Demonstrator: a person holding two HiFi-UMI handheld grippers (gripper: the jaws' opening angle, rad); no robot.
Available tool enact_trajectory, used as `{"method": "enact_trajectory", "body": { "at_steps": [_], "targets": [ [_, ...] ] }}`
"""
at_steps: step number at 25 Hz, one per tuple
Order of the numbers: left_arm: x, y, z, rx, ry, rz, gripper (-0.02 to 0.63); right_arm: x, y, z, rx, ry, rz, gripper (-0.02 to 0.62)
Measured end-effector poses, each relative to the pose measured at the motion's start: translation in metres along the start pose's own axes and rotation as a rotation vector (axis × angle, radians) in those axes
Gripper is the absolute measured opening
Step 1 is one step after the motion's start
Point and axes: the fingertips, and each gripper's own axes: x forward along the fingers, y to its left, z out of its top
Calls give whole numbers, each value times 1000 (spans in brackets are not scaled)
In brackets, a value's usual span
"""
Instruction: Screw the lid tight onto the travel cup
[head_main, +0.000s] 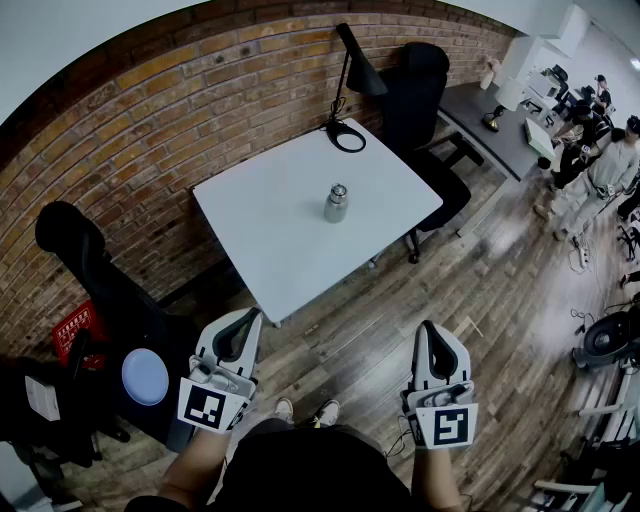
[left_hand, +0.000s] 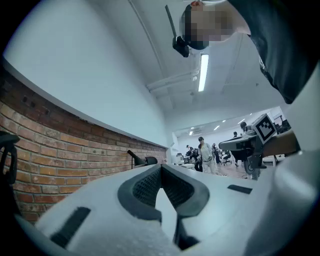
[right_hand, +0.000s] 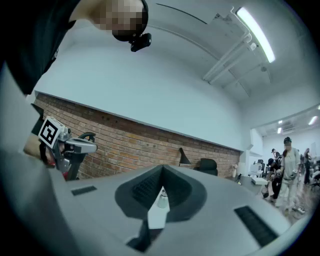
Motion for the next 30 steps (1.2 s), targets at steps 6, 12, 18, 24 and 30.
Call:
{"method": "enact_trajectory", "body": {
  "at_steps": [6,12,18,24,30],
  "targets": [
    [4,-9,-1,-11,-5,-2,24,-2,-8,1,10,-7,-6,12],
    [9,-24,3,-10,-7,4,23,-8,-18,-3,18,-9,12,12],
    [14,-42,8,30,-19,39,23,-23,-42,-12,71,-33,41,12],
    [16,-47,3,43,-3,84,23,-23,-52,-34,90,-5,90,12],
    [41,-42,-12,32,10,88,25,0,-58,-48,97,19,127,12]
  ]
}}
